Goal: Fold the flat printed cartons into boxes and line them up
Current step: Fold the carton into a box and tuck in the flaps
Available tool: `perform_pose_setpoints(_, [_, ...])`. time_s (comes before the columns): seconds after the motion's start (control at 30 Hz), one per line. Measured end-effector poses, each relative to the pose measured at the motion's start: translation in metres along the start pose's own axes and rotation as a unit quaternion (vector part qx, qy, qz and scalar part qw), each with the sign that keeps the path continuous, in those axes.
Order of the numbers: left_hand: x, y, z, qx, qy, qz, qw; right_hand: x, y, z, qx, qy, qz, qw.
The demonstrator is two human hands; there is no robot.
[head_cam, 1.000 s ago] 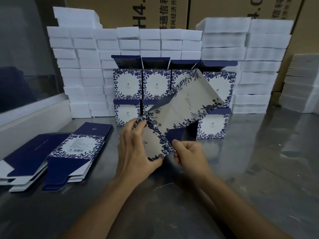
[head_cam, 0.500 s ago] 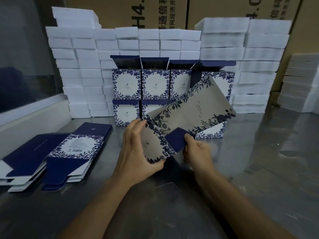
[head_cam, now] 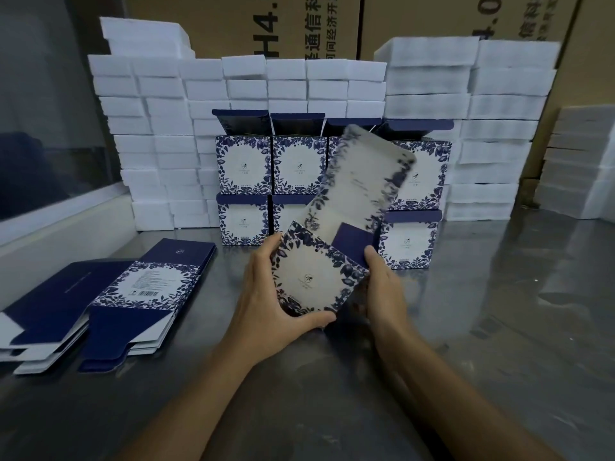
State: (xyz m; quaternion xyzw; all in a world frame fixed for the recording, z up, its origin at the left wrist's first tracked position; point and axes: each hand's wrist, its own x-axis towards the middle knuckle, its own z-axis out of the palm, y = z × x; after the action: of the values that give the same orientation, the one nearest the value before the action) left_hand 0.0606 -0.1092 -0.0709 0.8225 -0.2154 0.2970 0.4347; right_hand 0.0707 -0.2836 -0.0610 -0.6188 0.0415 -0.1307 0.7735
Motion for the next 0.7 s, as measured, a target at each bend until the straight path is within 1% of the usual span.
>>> perform_pose_setpoints(0.13, [0.003,0.001,0.002,-0.076,0.022,-0.066,0.995,0.000,-0.002,0.005,0.013,-0.011,0.047,0.999])
perform_pose_setpoints(0.2, [0.005,0.007,0.001,-0.147,0.034,-0.122,0.981,0.000,-0.002,0.006,0.007,-0.018,0.048,0.999])
perform_pose_setpoints(0.3, [0.007,0.012,0.000,-0.276,0.041,-0.202,0.939,-0.002,-0.003,0.007,-0.009,-0.025,0.036,0.999])
perform_pose_setpoints(0.4, [0.012,0.018,-0.005,-0.363,0.048,-0.266,0.892,-0.003,-0.006,0.007,-0.023,-0.033,0.019,0.999])
perform_pose_setpoints(0.47, [0.016,0.021,-0.008,-0.387,0.056,-0.295,0.872,-0.004,-0.010,0.008,-0.023,-0.035,0.001,0.999])
perform_pose_setpoints(0.53, [0.017,0.022,-0.009,-0.393,0.054,-0.314,0.862,-0.005,-0.012,0.007,-0.026,-0.039,-0.026,0.999])
perform_pose_setpoints(0.6, [0.017,0.021,-0.008,-0.385,0.040,-0.328,0.862,-0.008,-0.013,0.006,-0.037,-0.052,-0.058,0.996])
perform_pose_setpoints(0.7, [0.017,0.016,-0.008,-0.345,0.026,-0.342,0.873,-0.009,-0.012,0.005,-0.045,-0.067,-0.100,0.992])
